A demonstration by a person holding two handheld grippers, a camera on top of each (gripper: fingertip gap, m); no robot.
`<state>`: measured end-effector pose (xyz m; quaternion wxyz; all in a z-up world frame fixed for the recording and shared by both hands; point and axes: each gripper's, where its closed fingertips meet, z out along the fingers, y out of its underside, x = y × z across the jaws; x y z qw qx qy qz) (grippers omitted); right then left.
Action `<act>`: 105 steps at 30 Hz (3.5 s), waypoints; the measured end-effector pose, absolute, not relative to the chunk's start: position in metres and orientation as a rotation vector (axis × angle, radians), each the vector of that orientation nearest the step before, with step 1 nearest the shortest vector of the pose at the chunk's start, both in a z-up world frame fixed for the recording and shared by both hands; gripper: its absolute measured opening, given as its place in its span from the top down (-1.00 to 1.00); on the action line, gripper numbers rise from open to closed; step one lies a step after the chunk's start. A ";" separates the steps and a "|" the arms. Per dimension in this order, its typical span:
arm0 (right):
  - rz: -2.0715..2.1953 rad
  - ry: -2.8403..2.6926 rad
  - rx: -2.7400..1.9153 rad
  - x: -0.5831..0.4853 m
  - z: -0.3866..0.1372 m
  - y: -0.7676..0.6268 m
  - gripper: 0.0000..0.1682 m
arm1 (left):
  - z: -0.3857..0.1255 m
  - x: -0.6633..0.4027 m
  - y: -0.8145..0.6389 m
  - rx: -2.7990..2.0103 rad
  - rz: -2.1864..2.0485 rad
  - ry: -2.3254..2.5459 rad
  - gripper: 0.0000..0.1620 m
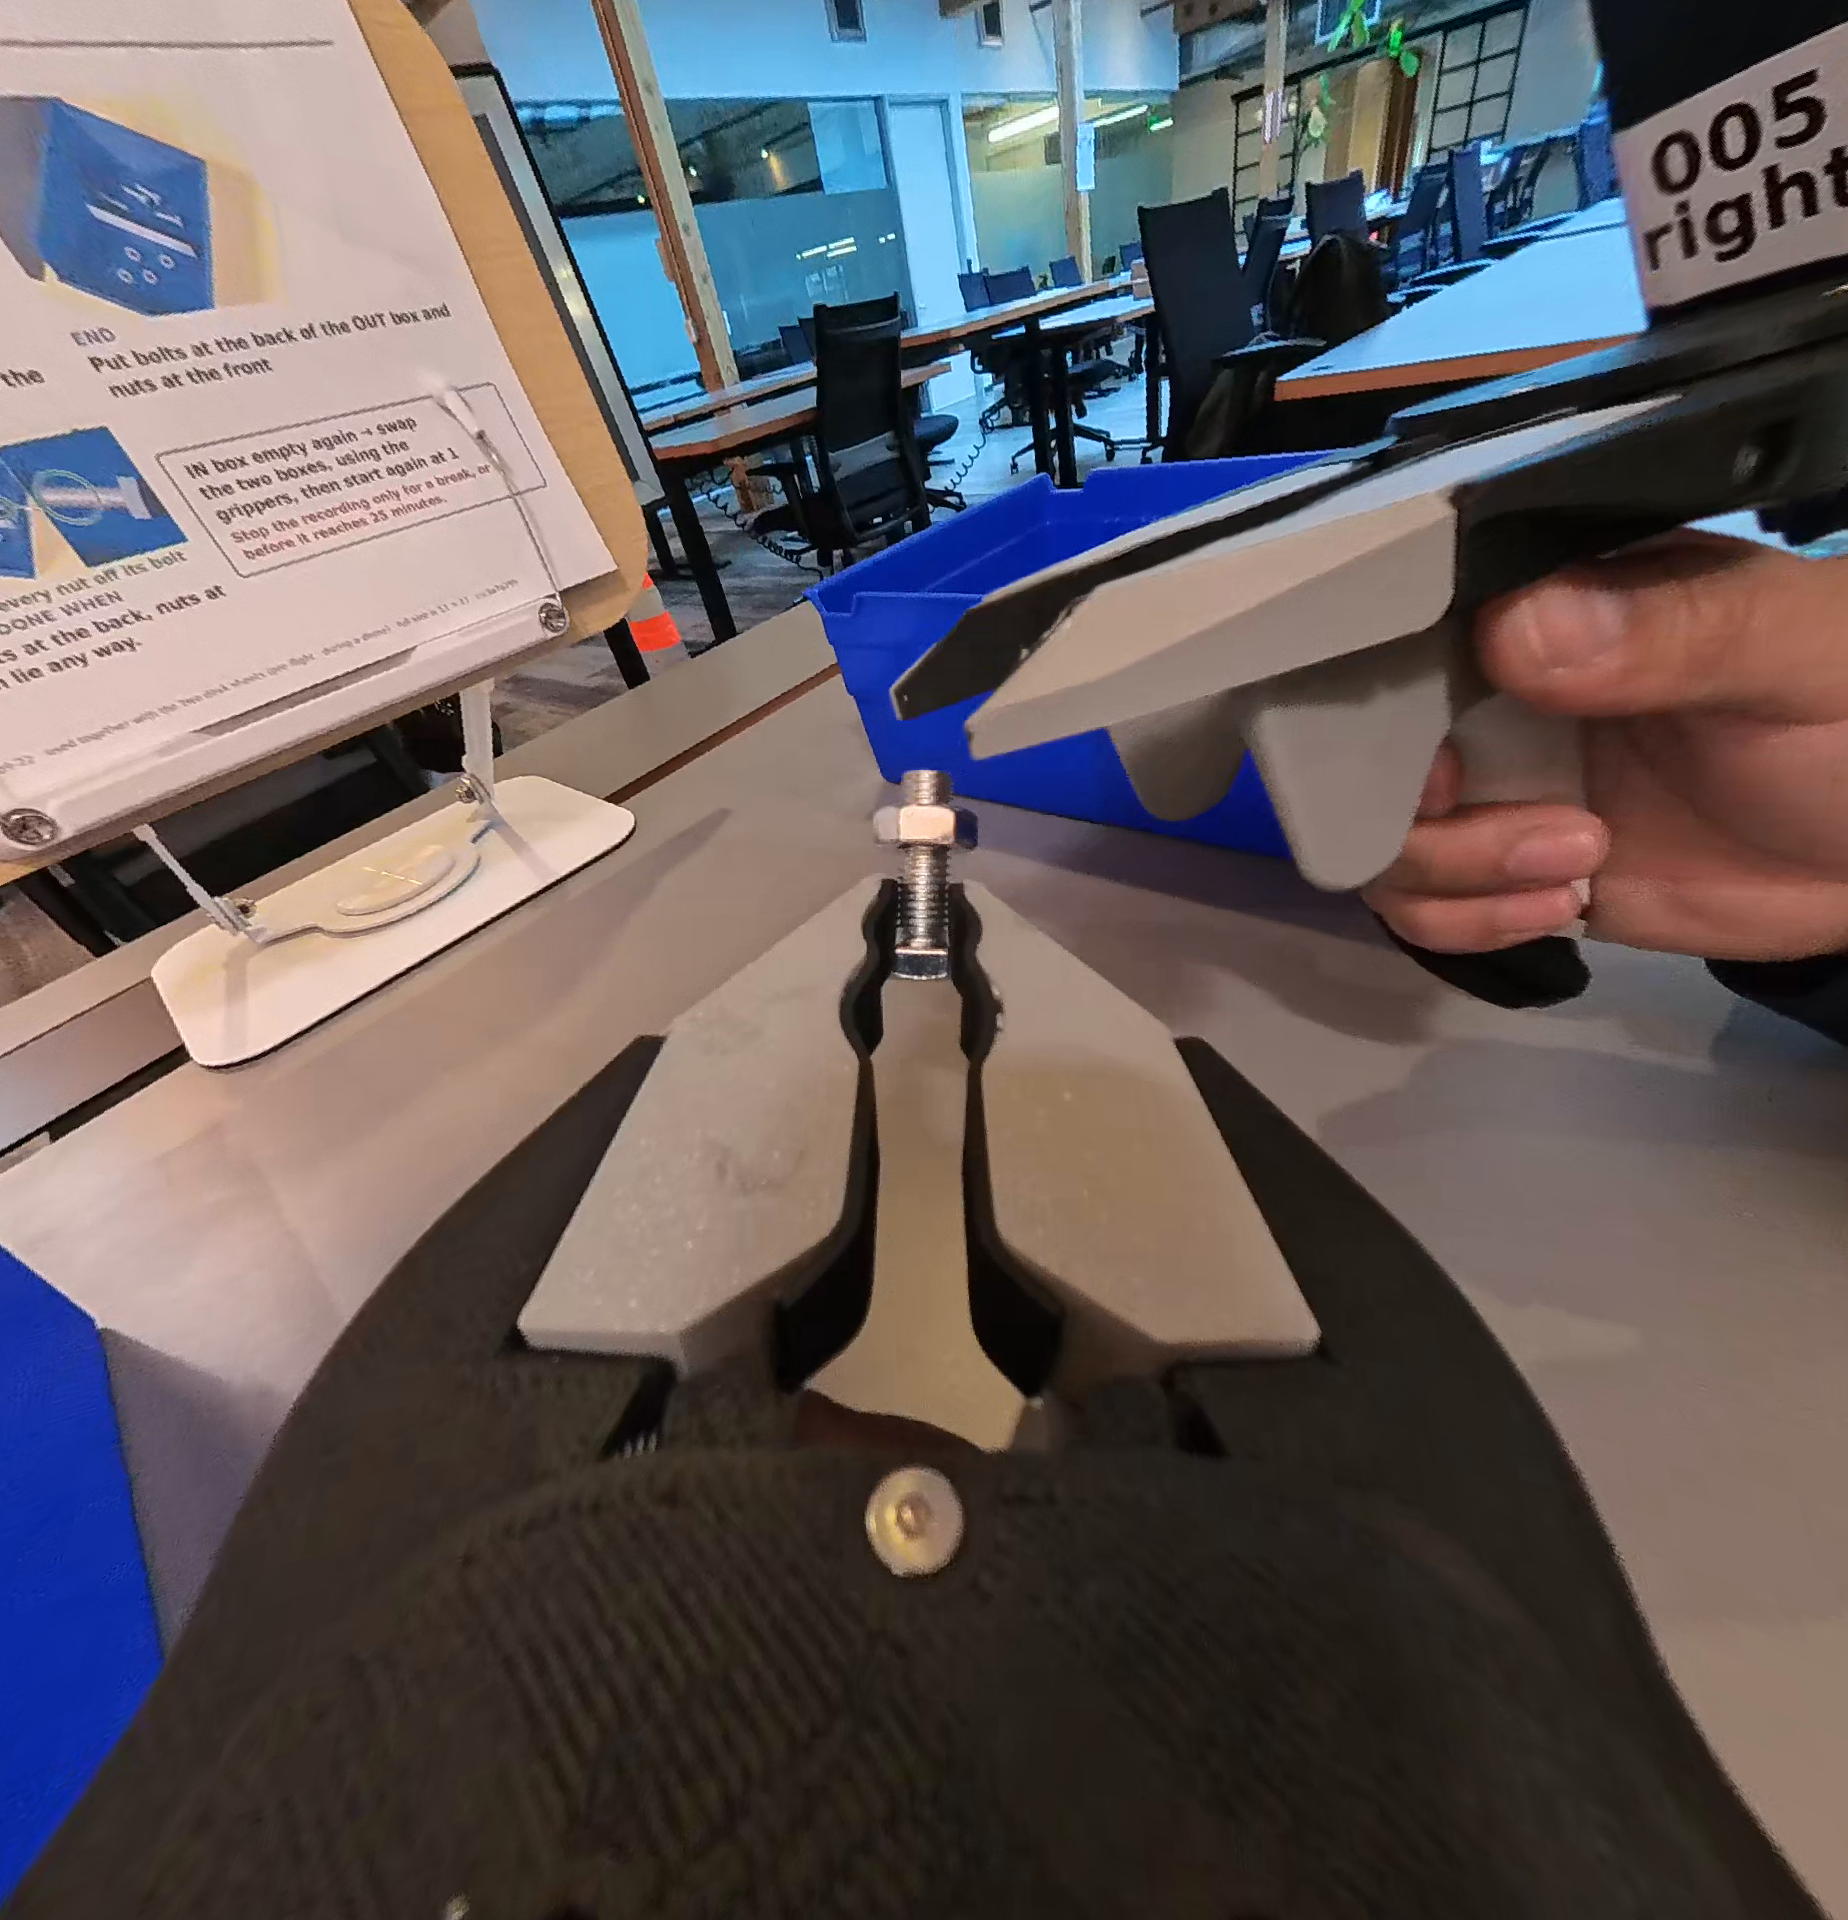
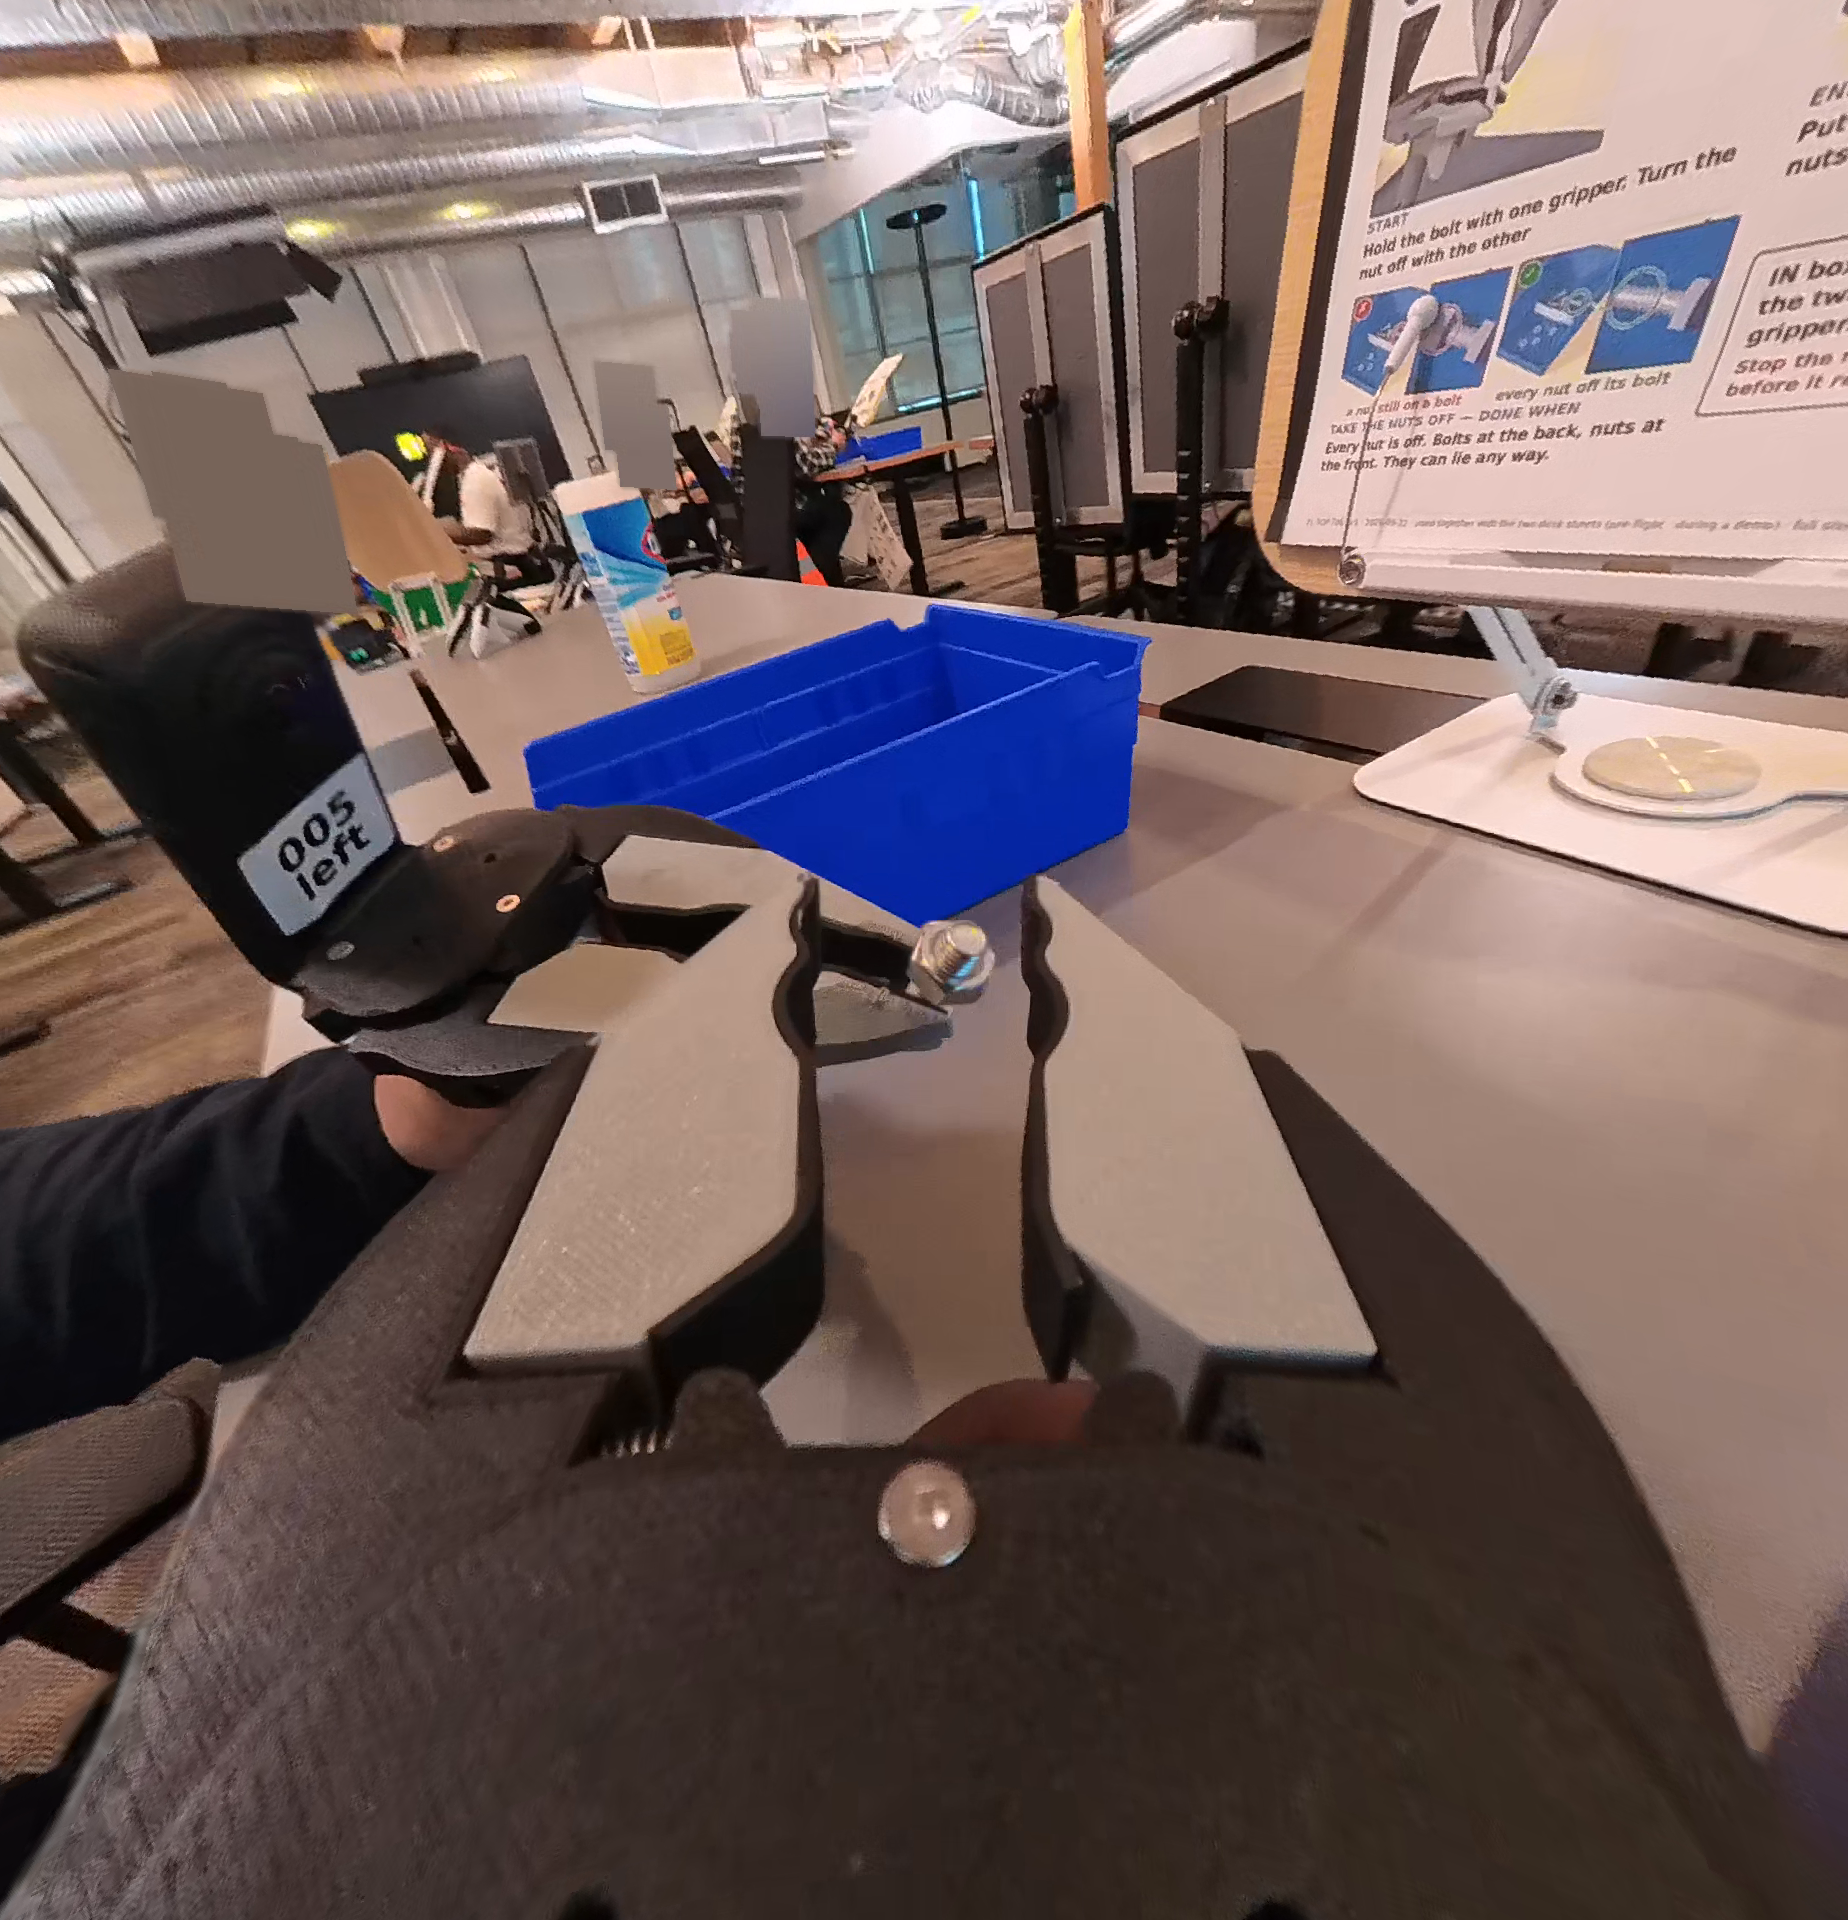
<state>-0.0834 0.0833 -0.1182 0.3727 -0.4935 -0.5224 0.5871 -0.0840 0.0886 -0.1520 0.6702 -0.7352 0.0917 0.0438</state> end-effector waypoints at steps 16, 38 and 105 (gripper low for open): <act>1.498 -1.430 -1.399 -0.090 -0.142 0.080 0.81 | -0.150 -0.076 0.088 -1.641 0.126 0.246 0.91; 1.323 -1.510 -1.365 -0.092 -0.154 0.079 0.82 | -0.171 -0.068 0.088 -1.776 -0.050 0.226 0.64; 1.563 -1.499 -1.235 -0.090 -0.133 0.048 0.53 | -0.169 -0.056 0.090 -1.777 -0.021 0.256 0.78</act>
